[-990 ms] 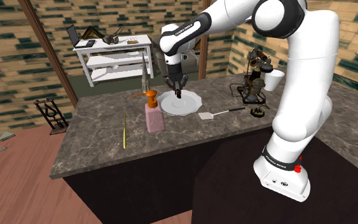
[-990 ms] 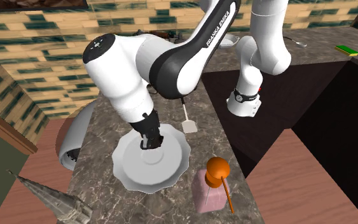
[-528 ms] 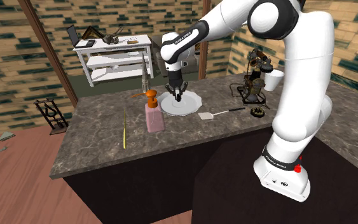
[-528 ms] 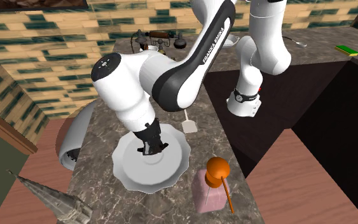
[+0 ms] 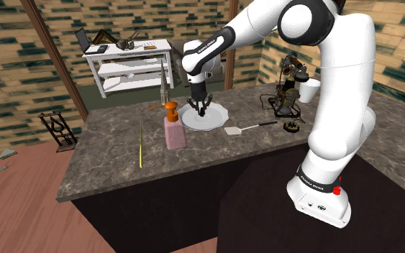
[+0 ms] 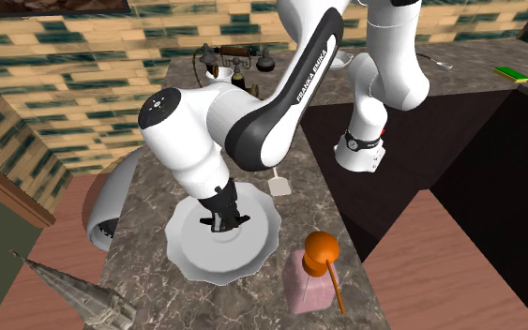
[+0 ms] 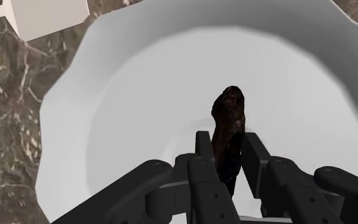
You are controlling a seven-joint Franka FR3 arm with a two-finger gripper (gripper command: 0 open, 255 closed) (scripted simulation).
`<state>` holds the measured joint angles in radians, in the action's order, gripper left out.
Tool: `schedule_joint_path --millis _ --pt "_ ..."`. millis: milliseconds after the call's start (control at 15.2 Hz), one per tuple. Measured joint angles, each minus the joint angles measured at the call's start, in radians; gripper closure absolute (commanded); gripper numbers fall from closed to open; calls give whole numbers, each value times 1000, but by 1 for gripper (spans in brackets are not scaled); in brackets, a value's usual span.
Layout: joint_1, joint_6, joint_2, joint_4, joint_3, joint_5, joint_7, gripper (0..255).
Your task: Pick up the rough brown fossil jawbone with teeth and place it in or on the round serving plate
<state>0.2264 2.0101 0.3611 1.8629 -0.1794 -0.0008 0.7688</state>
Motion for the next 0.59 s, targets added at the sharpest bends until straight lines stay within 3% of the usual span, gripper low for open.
schedule_joint_path --millis 66,594 --pt "0 0 0 0 0 0 0 0" --pt "2 -36 -10 -26 0 2 -2 0"
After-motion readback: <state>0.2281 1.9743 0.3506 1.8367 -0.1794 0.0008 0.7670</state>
